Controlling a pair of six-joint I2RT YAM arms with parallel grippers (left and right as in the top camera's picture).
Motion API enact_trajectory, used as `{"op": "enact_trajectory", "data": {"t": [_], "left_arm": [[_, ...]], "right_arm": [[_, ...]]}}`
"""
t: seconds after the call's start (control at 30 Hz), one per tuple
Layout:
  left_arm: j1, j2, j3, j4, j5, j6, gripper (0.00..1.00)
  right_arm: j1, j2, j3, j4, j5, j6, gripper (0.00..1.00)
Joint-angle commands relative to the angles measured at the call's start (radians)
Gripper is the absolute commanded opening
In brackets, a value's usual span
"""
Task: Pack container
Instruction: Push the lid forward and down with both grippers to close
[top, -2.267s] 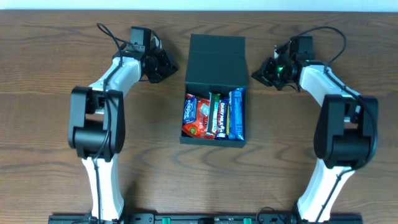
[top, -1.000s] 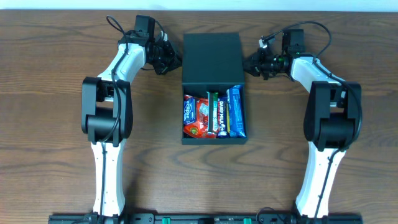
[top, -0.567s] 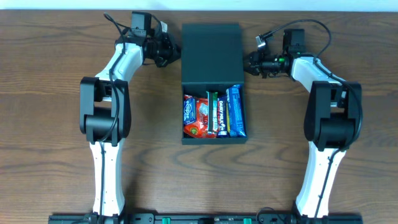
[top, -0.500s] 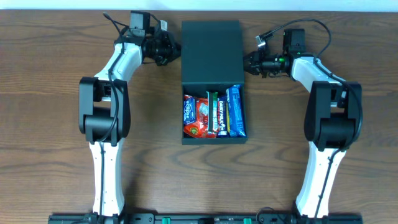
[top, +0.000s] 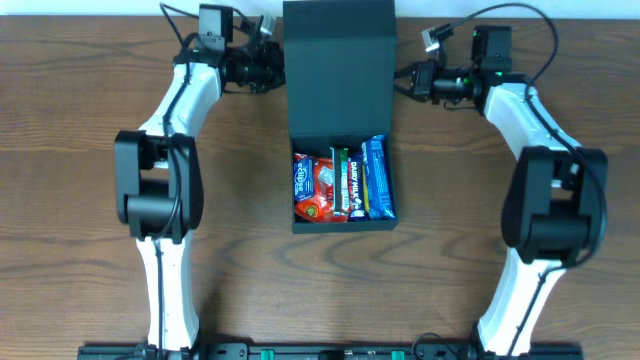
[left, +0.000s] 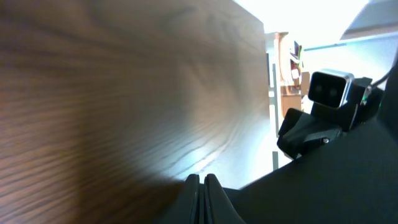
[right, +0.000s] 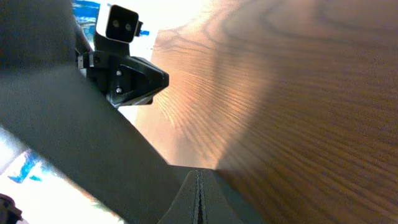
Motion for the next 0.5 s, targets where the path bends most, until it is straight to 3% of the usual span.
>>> {"op": "enact_trajectory", "data": {"t": [0.0,0.27,0.47], "left_arm": [[-0.002,-0.102,0.017,-0.055,0.025,0.136,0.06],[-0.019,-0.235,0.017,-0.299,-0.097,0.387,0.06],[-0.051,-0.302,0.017,-0.447,-0.232,0.511,0.06]], "right_arm": [[0.002,-0.072,0.014,-0.032,-0.045,-0.068,0.01],[0.005,-0.198,0.014,-0.338,0.155,-0.273,0.02],[0.028,-0.282,0.014,-0.519,0.310,-0.393,0.02]]}}
